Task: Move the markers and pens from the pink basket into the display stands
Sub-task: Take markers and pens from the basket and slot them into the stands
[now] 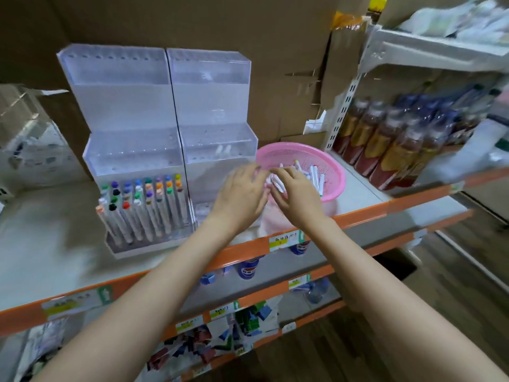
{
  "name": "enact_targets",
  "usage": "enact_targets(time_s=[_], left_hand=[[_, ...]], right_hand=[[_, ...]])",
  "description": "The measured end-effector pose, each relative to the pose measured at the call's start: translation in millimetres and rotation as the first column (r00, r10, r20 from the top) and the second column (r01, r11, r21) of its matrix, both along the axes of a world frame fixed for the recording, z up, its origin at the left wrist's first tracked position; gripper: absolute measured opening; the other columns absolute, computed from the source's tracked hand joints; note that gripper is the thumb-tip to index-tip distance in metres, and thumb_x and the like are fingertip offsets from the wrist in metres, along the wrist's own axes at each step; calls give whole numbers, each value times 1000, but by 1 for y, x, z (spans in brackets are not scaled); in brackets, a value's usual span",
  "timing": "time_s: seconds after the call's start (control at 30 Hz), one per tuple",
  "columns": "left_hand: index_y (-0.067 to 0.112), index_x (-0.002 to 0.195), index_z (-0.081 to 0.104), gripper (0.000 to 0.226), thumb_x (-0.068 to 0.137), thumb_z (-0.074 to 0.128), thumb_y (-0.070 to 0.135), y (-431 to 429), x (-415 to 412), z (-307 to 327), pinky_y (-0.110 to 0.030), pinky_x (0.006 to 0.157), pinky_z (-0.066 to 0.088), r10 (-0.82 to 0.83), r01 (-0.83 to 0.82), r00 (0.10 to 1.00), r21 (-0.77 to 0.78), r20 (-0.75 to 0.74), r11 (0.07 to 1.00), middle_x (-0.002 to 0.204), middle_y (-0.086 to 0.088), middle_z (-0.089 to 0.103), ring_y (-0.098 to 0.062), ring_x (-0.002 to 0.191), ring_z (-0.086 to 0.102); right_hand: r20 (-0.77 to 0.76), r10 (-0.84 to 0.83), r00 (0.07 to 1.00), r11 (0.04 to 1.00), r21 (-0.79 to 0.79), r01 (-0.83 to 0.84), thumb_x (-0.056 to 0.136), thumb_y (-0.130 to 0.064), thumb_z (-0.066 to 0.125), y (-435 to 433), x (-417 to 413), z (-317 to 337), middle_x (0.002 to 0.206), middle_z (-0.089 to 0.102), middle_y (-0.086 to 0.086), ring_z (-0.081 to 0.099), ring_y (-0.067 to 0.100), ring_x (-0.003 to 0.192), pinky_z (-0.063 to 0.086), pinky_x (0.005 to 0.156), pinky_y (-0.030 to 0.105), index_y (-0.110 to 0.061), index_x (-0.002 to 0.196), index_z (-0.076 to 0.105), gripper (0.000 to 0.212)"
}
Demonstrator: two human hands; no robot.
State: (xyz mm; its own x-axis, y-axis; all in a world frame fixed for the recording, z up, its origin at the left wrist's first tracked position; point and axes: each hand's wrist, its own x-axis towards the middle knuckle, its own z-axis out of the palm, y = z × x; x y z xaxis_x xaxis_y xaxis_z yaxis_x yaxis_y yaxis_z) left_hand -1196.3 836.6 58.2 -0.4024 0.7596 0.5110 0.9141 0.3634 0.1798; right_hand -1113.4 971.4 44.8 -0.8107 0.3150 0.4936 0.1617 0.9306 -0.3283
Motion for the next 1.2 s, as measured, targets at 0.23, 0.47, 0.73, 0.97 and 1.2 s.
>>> enact_targets(time_s=[0.23, 0.47, 0.73, 0.97, 1.2], left_hand=[[4, 116, 55, 28, 92, 46, 17, 76, -5, -4, -41, 78, 45, -4, 38, 991, -254, 133, 966, 110, -18, 57, -36, 101, 55], [5, 111, 61, 25, 91, 53, 18, 130, -29, -5, -38, 76, 46, 248, -132, 961, -586, 122, 799, 114, -16, 62, -33, 105, 59], [19, 81, 58, 18, 88, 54, 35, 149, -28, -17, -28, 63, 40, 396, -258, 895, -488, 205, 834, 90, -8, 66, -29, 90, 63], [17, 86, 59, 28, 81, 67, 43, 150, -36, -23, -28, 62, 37, 430, -300, 876, -452, 217, 840, 93, -5, 65, -26, 91, 61], [16, 80, 52, 36, 83, 63, 49, 146, -38, -33, -30, 59, 35, 414, -321, 893, -396, 176, 860, 88, -6, 65, -26, 84, 60]], right_hand=[[168, -129, 977, 982, -119, 150, 94, -12, 48, 69, -4, -5, 120, 57, 15, 49, 31, 119, 42, 81, 39, -7, 119, 60, 28], [330, -92, 939, 975, -163, 153, 83, -4, 51, 110, -32, -12, 101, 69, 17, 60, 37, 96, 48, 77, 43, -3, 94, 69, 22], [466, -22, 884, 977, -178, 118, 85, -8, 54, 126, -61, -25, 113, 58, 22, 55, 34, 106, 39, 71, 35, 1, 102, 60, 20], [388, 30, 921, 951, -295, 93, 85, -12, 59, 132, -59, -32, 103, 62, 16, 53, 33, 106, 33, 69, 33, -5, 109, 60, 25], [318, 12, 948, 888, -440, 136, 76, -10, 72, 132, -55, -31, 98, 70, 9, 65, 24, 91, 52, 81, 37, -9, 97, 70, 21]])
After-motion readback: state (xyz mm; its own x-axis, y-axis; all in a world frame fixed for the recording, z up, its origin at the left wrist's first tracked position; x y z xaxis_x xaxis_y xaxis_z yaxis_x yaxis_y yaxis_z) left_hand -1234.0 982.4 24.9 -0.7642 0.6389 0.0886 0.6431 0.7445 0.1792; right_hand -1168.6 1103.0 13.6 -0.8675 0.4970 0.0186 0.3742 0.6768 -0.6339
